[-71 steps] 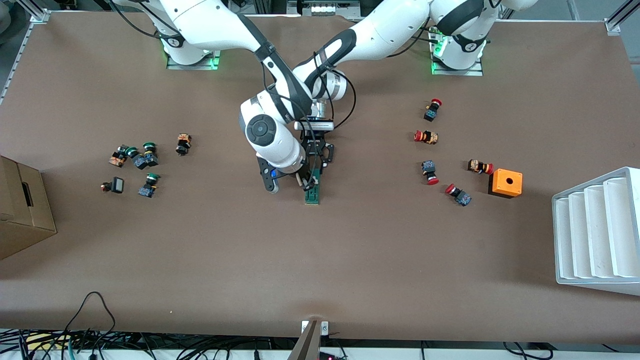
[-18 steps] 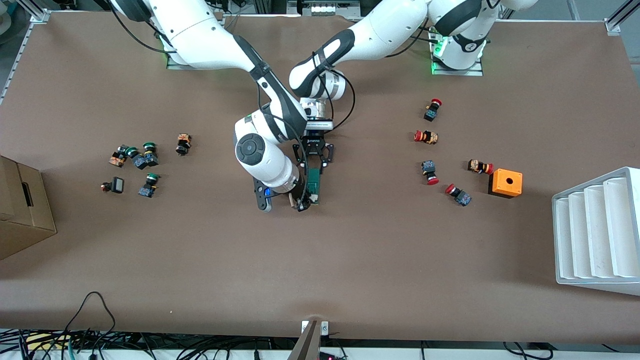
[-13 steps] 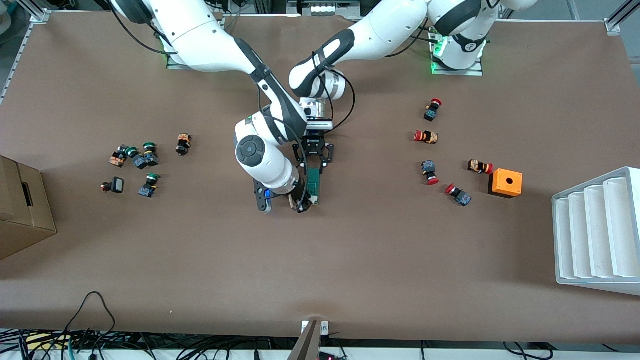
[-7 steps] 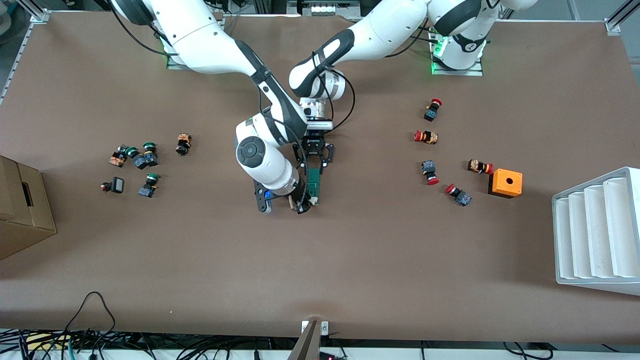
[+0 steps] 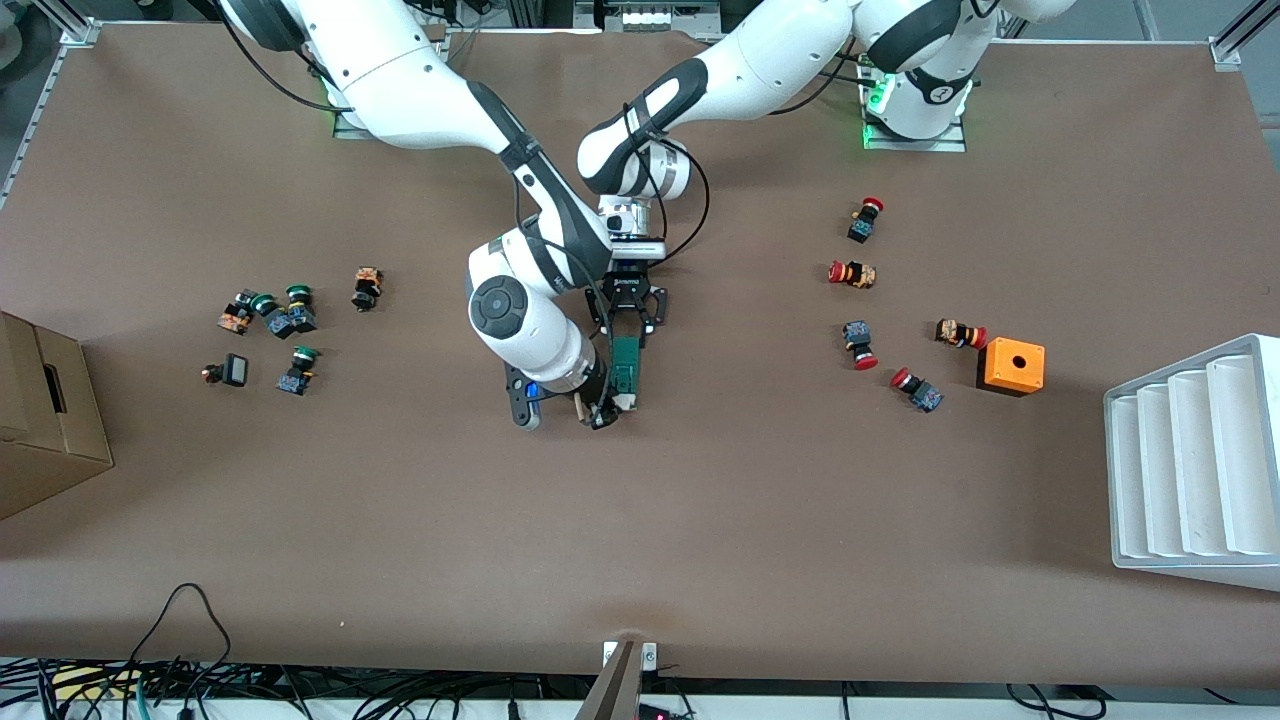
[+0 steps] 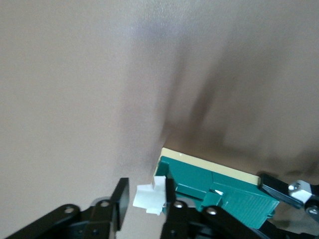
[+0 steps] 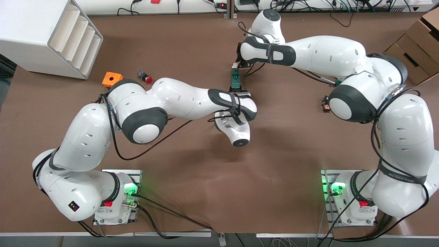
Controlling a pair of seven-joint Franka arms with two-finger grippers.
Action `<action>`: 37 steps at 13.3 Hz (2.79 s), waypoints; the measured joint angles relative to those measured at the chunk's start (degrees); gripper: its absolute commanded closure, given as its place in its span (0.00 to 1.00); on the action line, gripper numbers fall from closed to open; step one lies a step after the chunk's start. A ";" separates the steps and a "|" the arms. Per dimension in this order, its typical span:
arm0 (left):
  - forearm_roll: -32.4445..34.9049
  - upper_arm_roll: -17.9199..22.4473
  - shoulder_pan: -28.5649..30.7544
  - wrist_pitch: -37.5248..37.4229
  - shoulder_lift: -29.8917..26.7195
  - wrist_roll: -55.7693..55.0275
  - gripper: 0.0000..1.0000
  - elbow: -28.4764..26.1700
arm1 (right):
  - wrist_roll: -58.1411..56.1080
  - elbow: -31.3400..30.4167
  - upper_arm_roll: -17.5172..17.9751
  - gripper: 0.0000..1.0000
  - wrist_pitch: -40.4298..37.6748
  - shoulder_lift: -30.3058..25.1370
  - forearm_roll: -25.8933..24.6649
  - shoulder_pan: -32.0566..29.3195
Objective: Close load switch with both arms
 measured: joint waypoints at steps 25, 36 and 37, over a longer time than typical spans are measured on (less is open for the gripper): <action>-5.41 -1.12 1.95 2.03 -0.82 6.23 0.00 3.99 | -84.73 -12.57 -0.48 0.00 -44.82 -40.70 -15.04 -31.11; -23.29 -26.31 25.67 2.57 -9.03 31.74 0.00 4.12 | -101.07 -12.06 -3.40 0.00 -46.70 -42.51 -18.56 -34.60; -26.34 -29.99 29.21 1.72 -9.13 35.38 0.00 4.51 | -101.07 -11.86 -3.38 0.00 -46.62 -42.30 -18.57 -34.60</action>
